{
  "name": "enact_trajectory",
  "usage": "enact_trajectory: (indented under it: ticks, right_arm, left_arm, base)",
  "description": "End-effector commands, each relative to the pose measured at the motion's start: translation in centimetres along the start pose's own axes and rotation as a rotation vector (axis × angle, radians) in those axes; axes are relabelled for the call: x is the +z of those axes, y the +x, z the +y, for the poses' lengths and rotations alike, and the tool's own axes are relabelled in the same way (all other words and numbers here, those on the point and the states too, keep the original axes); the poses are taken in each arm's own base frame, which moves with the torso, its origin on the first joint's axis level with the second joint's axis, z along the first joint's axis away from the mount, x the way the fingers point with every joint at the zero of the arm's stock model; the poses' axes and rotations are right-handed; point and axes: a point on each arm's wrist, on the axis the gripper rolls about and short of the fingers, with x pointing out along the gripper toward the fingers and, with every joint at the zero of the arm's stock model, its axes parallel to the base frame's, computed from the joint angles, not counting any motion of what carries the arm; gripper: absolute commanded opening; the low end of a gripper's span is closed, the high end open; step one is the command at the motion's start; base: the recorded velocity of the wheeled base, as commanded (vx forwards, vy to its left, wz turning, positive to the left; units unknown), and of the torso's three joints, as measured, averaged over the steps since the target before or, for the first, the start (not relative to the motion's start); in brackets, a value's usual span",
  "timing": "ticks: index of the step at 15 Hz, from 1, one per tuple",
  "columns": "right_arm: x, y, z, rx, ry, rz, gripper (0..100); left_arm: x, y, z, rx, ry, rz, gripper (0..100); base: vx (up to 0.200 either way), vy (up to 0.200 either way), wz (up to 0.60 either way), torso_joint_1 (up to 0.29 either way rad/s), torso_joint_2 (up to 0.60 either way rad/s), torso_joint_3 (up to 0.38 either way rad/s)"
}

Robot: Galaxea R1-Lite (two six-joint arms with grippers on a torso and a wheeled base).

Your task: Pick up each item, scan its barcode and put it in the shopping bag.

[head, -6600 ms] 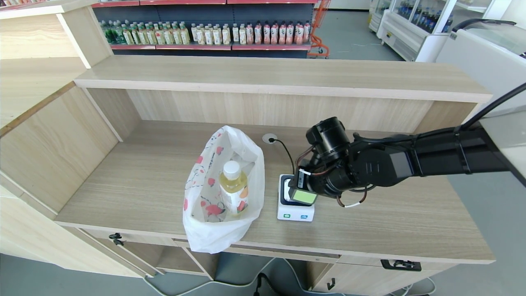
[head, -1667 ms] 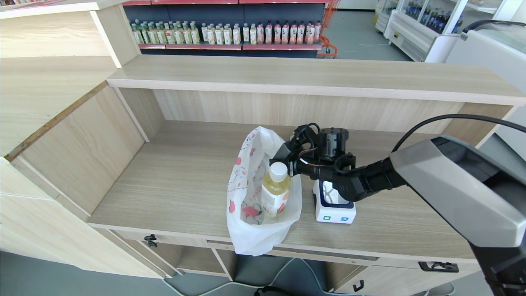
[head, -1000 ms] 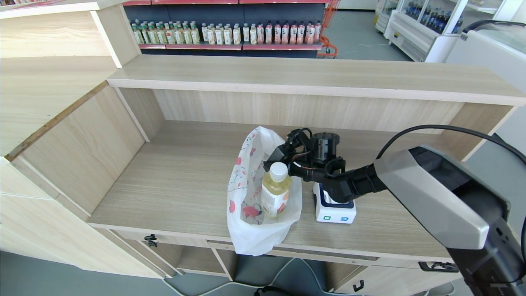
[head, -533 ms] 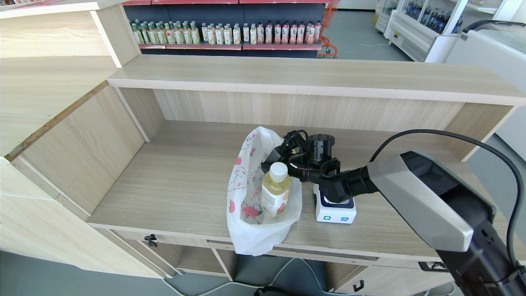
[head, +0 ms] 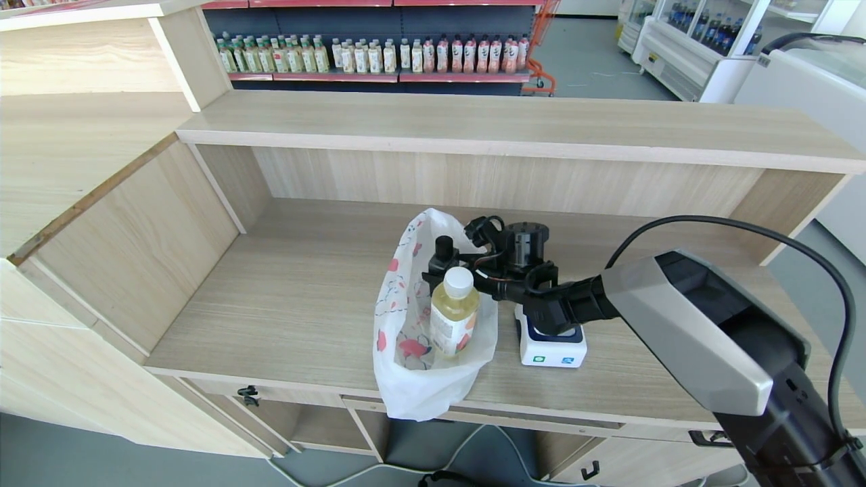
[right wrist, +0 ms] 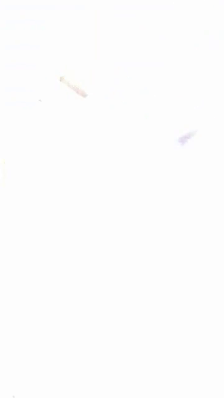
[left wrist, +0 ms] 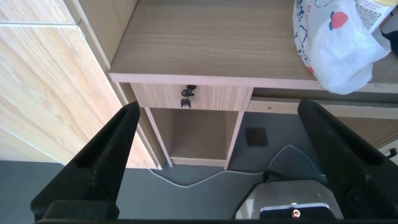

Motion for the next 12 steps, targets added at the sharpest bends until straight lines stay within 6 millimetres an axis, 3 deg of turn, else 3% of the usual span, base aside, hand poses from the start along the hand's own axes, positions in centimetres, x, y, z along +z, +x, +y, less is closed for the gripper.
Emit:
enact_trajectory:
  ticks: [1, 4, 7, 10, 12]
  right_arm:
    - [0.3, 0.0, -0.1, -0.002, -0.002, -0.009, 100]
    - [1.4, -0.4, -0.6, -0.014, -0.012, -0.037, 100]
    - [4.2, -1.9, -2.2, -0.047, -0.004, -0.068, 100]
    - [8.4, -3.8, -1.4, -0.039, 0.080, -0.119, 100]
    - [9.7, -5.0, -0.5, -0.029, 0.101, -0.114, 100]
  left_arm:
    - [0.0, 0.0, 0.0, 0.000, -0.001, 0.000, 100]
    - [0.0, 0.0, 0.0, 0.000, 0.000, 0.000, 100]
    - [0.0, 0.0, 0.0, 0.000, 0.002, 0.000, 100]
    - [0.0, 0.0, 0.0, 0.000, 0.000, 0.000, 100]
    - [0.0, 0.0, 0.0, 0.000, 0.002, 0.000, 100]
  base:
    - [0.000, 0.000, 0.00, 0.000, 0.00, 0.000]
    - [0.000, 0.000, 0.00, 0.000, 0.00, 0.000]
    - [0.000, 0.000, 0.00, 0.000, 0.00, 0.000]
    - [0.000, 0.000, 0.00, 0.000, 0.00, 0.000]
    - [0.000, 0.000, 0.00, 0.000, 0.00, 0.000]
